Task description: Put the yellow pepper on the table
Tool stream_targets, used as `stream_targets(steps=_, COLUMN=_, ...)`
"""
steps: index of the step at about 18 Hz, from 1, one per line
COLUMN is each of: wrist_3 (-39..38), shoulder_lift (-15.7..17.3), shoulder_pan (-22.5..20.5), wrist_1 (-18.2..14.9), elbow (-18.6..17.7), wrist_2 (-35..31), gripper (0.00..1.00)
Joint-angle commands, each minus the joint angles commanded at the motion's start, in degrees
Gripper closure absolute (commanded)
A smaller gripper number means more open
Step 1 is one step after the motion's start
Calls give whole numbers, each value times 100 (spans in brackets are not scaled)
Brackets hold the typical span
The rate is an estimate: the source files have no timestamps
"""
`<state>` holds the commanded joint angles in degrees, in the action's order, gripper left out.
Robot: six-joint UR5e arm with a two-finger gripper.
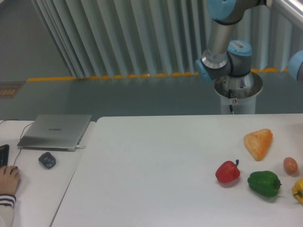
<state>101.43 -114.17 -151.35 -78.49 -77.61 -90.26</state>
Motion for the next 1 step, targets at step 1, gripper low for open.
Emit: stream_targets(steps=1, wrist_3=0, shoulder_lift=9, shoulder_pan=0, wrist_1=0, elbow=0, wrist_2=0, gripper=0)
